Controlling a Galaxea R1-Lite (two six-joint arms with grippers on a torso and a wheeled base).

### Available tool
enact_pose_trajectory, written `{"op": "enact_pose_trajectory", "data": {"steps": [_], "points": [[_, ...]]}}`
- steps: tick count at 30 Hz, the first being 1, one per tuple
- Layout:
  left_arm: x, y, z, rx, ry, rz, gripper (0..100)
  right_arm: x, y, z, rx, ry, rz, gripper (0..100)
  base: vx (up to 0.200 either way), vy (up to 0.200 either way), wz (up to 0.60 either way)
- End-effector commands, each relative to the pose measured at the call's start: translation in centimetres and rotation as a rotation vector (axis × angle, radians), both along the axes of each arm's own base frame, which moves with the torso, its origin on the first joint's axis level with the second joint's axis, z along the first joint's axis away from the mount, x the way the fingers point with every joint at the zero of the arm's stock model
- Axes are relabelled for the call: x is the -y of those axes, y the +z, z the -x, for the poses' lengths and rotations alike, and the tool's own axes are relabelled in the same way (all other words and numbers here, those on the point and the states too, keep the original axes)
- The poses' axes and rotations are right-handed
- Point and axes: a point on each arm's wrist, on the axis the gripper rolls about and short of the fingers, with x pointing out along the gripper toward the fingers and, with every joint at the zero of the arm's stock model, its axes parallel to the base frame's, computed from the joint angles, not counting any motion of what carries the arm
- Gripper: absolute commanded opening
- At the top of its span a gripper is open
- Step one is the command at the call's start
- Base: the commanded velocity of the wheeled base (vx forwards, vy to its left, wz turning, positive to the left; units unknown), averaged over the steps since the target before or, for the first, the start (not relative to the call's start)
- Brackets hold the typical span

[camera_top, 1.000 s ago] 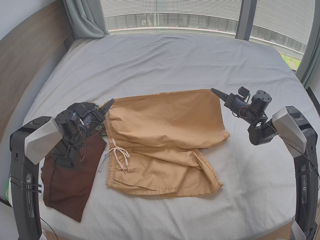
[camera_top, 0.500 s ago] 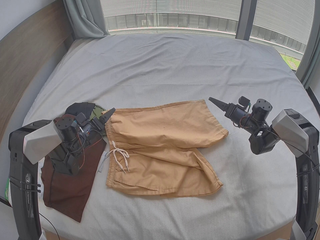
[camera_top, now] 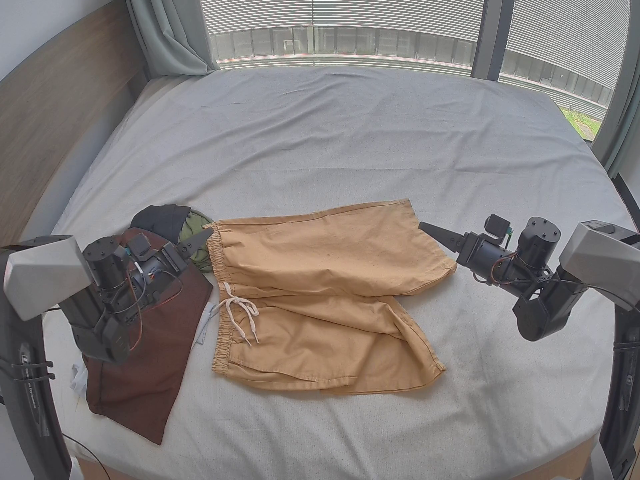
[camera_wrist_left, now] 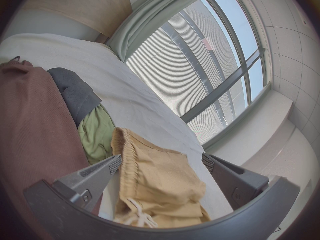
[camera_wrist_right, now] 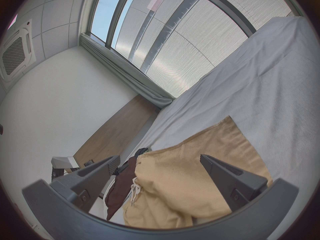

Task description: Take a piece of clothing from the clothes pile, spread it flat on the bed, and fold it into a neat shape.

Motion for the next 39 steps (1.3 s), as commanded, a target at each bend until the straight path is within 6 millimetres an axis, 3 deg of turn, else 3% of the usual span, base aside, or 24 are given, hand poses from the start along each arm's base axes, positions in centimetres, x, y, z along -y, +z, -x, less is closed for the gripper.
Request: {"op": "enact_pose_trajectory", "data": {"steps": [1, 2, 9, 15, 21, 39], "points": [[-1.0, 5.4, 6.2, 0.046, -0.116, -0.011, 100, -0.4, 3.1, 5.3, 0.026, 0.031, 0.041, 100, 0.000, 0.000, 0.00], [-1.2, 6.3, 8.6, 0.040, -0.188, -0.015, 100, -0.4, 3.4, 7.0, 0.017, 0.038, 0.057, 100, 0.000, 0.000, 0.00], [-1.8, 9.4, 13.6, 0.125, -0.296, -0.055, 100, 0.4, 4.9, 11.3, 0.015, 0.041, 0.072, 100, 0.000, 0.000, 0.00], [-2.5, 10.0, 14.6, 0.185, -0.319, -0.118, 100, 1.4, 5.8, 12.9, 0.026, 0.023, 0.072, 100, 0.000, 0.000, 0.00], [-2.3, 9.2, 16.3, 0.296, -0.429, -0.282, 100, 1.5, 6.2, 13.7, 0.035, 0.028, 0.072, 100, 0.000, 0.000, 0.00], [-2.2, 8.7, 16.4, 0.292, -0.427, -0.296, 100, 1.2, 6.2, 14.0, 0.031, 0.041, 0.073, 100, 0.000, 0.000, 0.00]]}}
